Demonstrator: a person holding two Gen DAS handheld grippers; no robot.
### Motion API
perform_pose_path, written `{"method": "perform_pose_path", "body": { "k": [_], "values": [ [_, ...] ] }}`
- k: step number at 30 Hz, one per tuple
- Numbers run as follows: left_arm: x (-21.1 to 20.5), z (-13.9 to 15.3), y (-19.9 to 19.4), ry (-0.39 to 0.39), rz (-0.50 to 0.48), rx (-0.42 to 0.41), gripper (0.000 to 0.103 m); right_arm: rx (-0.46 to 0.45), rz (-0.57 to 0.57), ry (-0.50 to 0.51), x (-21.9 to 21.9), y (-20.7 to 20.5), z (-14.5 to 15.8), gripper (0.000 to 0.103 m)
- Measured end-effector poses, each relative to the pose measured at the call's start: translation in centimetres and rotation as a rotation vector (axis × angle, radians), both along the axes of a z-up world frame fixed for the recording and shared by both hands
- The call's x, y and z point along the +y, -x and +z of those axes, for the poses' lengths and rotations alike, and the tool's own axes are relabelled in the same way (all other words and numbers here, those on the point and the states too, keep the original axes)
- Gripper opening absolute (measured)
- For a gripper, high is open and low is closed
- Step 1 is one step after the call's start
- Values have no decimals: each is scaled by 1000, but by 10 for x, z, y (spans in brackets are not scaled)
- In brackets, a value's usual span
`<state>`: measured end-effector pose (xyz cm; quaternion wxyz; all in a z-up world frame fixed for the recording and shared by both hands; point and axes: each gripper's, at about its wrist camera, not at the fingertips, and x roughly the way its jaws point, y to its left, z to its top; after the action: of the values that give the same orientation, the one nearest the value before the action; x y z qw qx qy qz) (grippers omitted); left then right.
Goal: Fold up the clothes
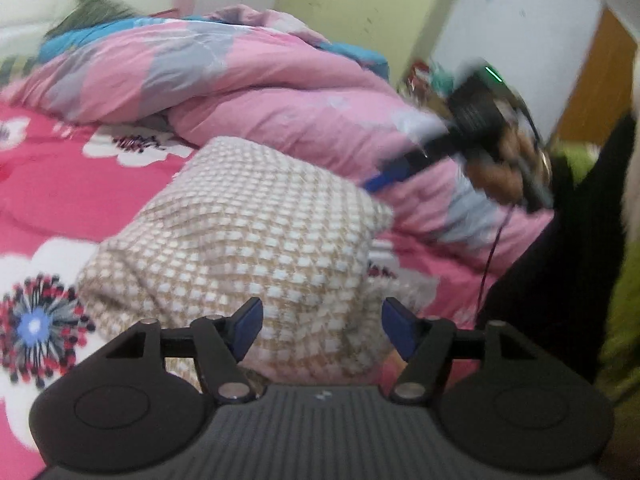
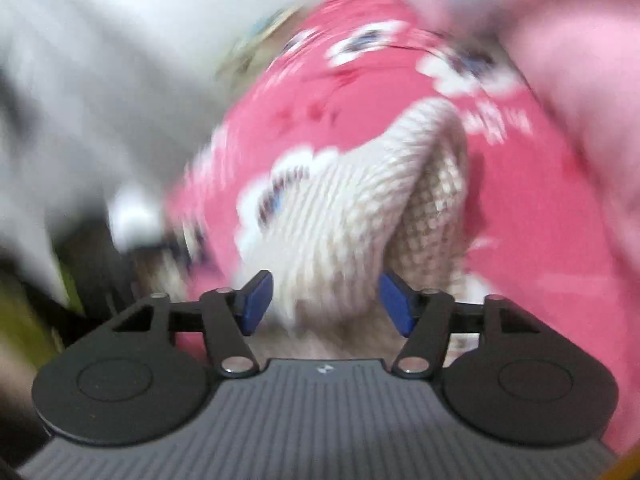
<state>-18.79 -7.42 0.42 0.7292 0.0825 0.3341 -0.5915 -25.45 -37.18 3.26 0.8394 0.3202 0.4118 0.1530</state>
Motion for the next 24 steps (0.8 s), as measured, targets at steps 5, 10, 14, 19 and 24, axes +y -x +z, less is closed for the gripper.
{"method": "perform_pose_path", "body": {
  "k": [5, 10, 14, 19, 24],
  "values": [
    [-20, -17, 36, -112, 13, -197, 79, 216, -73, -178, 18, -42, -49, 40],
    [-13, -24, 47, -142, 97, -175, 81, 185, -31, -228, 24, -40, -21, 12],
    [-9, -26, 45, -169, 121, -109, 78, 198, -35, -234, 23, -30, -15, 9],
    [-11, -31, 44, -192, 130, -72, 76, 290, -81, -279, 11, -27, -42, 13],
    [-12, -33, 42, -209, 143, -17, 76, 306, -152, -325, -1, -23, -46, 52]
  ]
}}
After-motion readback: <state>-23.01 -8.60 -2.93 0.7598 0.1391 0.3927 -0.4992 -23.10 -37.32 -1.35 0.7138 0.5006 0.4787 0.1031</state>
